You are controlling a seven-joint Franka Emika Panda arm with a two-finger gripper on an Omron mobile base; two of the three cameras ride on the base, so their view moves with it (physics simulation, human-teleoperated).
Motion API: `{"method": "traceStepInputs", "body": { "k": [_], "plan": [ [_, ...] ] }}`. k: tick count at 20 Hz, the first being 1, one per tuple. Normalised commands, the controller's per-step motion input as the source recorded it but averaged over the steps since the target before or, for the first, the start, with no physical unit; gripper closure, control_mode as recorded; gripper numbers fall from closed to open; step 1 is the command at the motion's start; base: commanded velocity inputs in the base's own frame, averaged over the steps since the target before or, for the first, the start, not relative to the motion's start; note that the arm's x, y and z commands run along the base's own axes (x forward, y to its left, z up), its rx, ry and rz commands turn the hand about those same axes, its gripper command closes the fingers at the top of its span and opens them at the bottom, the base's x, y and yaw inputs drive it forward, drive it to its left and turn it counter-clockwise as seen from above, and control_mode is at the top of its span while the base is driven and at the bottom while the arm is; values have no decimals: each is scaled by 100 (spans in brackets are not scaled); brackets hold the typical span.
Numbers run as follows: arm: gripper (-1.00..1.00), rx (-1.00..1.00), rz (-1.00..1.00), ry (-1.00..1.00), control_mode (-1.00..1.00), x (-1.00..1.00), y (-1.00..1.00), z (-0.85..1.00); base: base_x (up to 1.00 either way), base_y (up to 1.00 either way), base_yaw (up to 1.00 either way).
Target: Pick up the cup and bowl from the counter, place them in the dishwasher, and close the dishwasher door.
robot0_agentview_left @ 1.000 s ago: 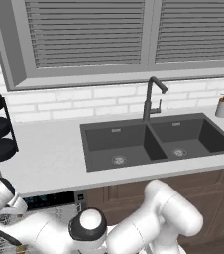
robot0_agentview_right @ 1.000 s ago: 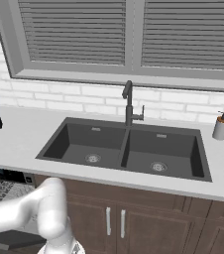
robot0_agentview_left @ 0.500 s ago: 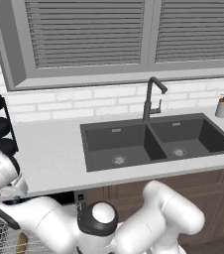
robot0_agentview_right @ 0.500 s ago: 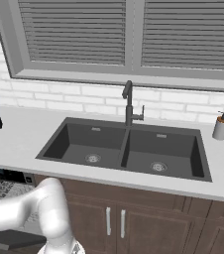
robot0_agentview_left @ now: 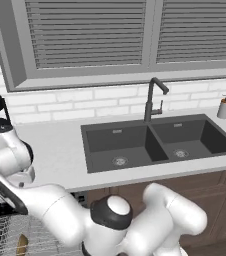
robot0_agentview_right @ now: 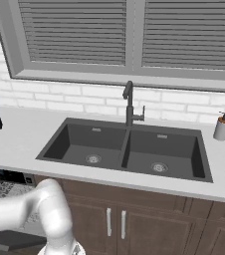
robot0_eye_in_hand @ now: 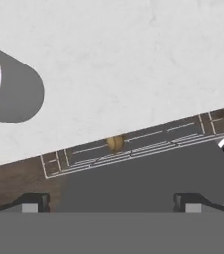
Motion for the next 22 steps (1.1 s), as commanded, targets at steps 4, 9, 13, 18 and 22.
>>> {"method": "traceStepInputs", "body": {
  "k": [4, 9, 13, 18, 22],
  "plan": [
    [-100, 2, 22, 10, -100, 56, -11, 28, 0, 0, 0],
    [-100, 2, 21, 8, -100, 49, -3, 28, 0, 0, 0],
    [-100, 4, 16, 0, -100, 5, 0, 9, 0, 0, 0],
    [-100, 1, 8, 3, -100, 42, 16, 0, 0, 0, 0],
    [-100, 0, 4, 3, -100, 58, 30, 0, 0, 0, 0]
  ]
}}
